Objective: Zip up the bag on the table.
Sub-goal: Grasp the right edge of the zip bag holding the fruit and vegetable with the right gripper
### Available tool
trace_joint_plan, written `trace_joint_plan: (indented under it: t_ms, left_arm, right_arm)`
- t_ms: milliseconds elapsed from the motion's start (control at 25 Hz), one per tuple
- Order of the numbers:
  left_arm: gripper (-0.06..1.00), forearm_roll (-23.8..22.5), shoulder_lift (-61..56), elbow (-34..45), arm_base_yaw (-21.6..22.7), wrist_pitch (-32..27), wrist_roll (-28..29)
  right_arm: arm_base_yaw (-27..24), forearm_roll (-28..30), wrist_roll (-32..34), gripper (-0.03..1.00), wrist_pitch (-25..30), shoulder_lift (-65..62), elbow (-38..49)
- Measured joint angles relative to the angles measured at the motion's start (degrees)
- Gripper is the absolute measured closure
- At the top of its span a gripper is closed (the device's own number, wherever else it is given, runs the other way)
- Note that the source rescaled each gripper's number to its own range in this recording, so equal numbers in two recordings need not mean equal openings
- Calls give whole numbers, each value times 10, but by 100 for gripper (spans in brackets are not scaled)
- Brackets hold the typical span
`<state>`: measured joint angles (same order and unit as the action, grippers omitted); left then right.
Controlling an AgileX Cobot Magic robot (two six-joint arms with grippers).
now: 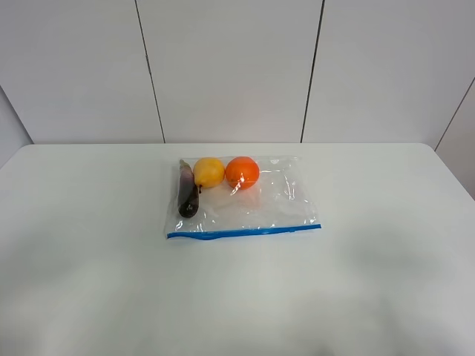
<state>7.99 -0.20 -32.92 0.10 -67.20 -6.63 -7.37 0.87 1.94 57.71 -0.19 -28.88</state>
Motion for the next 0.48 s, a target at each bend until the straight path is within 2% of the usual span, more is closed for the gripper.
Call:
trace_joint_plan:
  t_ms: [240, 480]
  left_arm:
    - [5, 0, 0, 0, 0, 0, 0]
    - [5, 0, 0, 0, 0, 0, 0]
  right_arm:
    - [0, -36, -2, -2, -94, 122, -56]
    - [0, -82, -54, -2, -128, 332, -139]
